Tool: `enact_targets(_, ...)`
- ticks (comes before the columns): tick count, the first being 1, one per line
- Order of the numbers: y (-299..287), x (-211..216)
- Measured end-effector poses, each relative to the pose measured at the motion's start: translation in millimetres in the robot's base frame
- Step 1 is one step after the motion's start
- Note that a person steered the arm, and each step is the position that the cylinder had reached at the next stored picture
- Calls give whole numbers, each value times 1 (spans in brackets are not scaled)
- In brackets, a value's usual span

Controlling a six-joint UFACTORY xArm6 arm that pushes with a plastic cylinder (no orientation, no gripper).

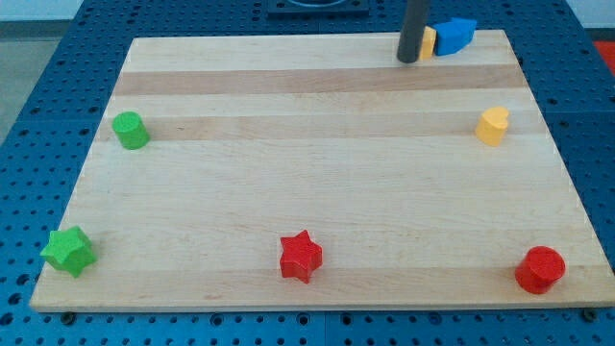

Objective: Push the green circle into the yellow hexagon

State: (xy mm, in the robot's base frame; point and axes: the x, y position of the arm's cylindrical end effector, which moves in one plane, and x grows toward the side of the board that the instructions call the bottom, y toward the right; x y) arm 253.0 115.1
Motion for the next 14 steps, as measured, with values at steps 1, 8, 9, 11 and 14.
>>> enact_targets(1,-79,4)
enact_targets(8,-385,155)
enact_targets(9,-360,149)
enact_targets(11,-319,116)
enact_targets(14,-214,97)
